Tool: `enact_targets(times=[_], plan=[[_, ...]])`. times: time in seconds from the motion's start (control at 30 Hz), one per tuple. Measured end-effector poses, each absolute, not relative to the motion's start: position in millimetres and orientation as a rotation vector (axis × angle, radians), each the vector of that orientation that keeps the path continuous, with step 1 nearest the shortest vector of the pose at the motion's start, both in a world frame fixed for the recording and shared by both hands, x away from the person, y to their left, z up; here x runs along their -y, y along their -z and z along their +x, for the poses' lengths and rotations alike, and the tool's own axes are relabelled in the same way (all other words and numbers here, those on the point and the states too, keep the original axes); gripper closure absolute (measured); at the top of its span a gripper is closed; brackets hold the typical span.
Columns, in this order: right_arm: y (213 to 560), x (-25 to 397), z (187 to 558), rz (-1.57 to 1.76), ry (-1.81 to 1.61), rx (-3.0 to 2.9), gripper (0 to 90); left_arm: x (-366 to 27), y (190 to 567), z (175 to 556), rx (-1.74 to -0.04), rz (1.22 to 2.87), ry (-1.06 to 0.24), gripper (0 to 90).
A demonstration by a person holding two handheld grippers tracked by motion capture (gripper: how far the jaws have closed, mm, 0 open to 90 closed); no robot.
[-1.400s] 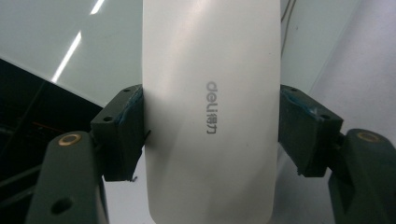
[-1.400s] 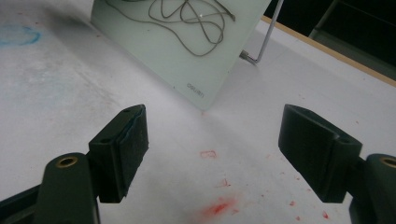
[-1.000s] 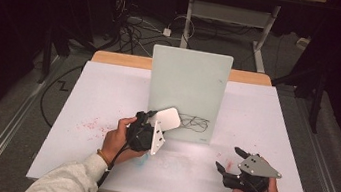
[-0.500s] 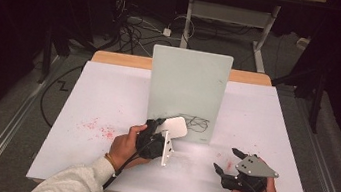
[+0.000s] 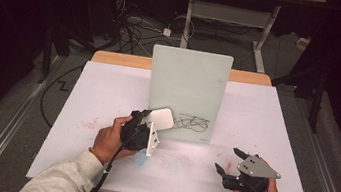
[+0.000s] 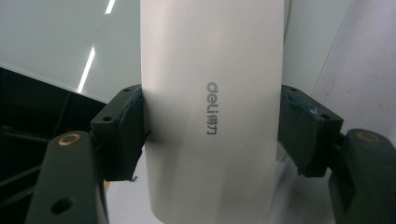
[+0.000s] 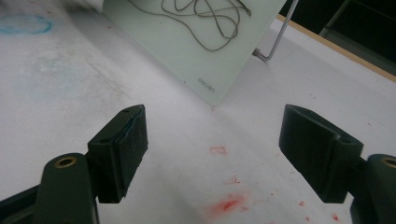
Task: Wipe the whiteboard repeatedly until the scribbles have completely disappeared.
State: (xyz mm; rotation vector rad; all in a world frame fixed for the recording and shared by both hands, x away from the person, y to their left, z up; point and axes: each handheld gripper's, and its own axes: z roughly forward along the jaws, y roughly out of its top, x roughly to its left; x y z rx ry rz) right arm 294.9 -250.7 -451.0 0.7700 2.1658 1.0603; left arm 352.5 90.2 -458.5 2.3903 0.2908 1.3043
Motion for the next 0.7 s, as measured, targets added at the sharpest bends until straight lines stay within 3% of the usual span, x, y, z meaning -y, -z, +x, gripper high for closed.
enact_targets(times=[0.4,0.7], plan=[[450.9,250.8,296.4,0.778,-1.064,-2.153,24.0,-39.1,479.1,344.3,-0.119,2.472,-1.386,29.1],[449.5,252.8,296.5,0.789,-1.076,-2.137,23.9,-7.9,482.5,352.7,-0.169,2.47,-1.396,27.6]])
